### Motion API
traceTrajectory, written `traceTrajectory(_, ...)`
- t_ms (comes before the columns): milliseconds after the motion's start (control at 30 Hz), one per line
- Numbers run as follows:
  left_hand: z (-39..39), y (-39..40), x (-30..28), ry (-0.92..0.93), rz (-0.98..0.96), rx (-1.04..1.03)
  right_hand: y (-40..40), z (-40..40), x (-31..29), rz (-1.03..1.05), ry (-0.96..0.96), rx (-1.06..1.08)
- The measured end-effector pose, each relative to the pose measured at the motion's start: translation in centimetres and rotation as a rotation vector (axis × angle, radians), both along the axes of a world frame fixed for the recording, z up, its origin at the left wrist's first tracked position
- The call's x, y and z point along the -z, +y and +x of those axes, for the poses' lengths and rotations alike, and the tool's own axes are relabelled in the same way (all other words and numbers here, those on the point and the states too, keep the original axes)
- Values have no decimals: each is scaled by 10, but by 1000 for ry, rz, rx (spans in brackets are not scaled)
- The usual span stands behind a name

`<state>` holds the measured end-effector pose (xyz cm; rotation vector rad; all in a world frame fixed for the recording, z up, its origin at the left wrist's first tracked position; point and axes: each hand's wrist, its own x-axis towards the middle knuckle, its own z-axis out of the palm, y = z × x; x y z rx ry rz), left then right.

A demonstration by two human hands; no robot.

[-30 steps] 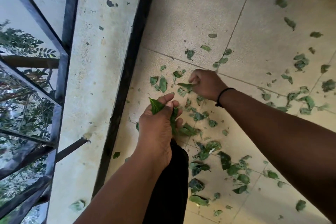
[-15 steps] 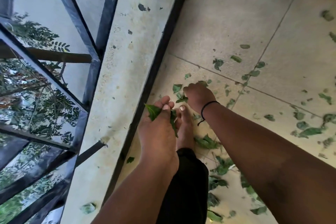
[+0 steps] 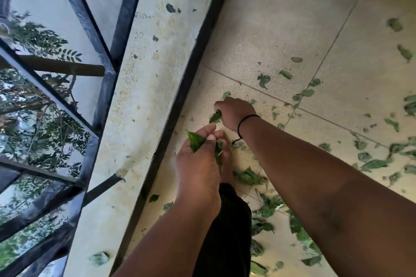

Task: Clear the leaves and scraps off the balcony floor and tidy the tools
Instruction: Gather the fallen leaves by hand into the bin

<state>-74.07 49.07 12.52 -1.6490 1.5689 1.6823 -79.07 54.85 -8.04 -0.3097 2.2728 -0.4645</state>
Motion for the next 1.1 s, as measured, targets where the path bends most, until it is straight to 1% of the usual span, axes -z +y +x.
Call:
traceTrajectory(100,5,10,0,4,-5,28,19,8,-1,-19,-53,168)
traceTrajectory(167,13,19,1,-2,-14,61,43,20,-8,-107,-125,384)
traceTrajectory(233,25,32,4,-16,3,79,73,37,-21,-232,-233,733)
traceTrajectory(267,31,40,4,-23,26,89,89,47,-29,-311,-310,944)
traceTrajectory(333,47,54,8,-42,53,125,120,70,-48,-497,-537,1385)
traceTrajectory(367,55,62,9,-47,62,148,136,84,-59,-599,-651,1550)
traceTrajectory(400,64,73,9,-49,76,174,152,100,-70,-689,-733,1652)
traceTrajectory(433,73,83,9,-52,99,205,167,115,-80,-768,-784,1703)
traceTrajectory(533,100,114,9,-88,192,338,199,158,-112,-942,-835,1745)
traceTrajectory(633,122,150,8,-115,323,388,226,197,-141,-1009,-797,1749)
traceTrajectory(733,143,194,3,-94,417,394,263,235,-162,-1032,-670,1845)
traceTrajectory(800,157,227,-1,-80,430,411,294,259,-173,-1016,-570,1912)
traceTrajectory(867,173,262,0,-72,417,408,319,278,-182,-953,-467,1947)
traceTrajectory(1000,218,382,3,-59,503,407,381,317,-193,-697,-113,1997)
traceTrajectory(1033,227,414,2,-68,540,423,399,321,-197,-652,-17,2010)
traceTrajectory(1100,244,490,-6,-62,658,488,455,330,-207,-606,190,2104)
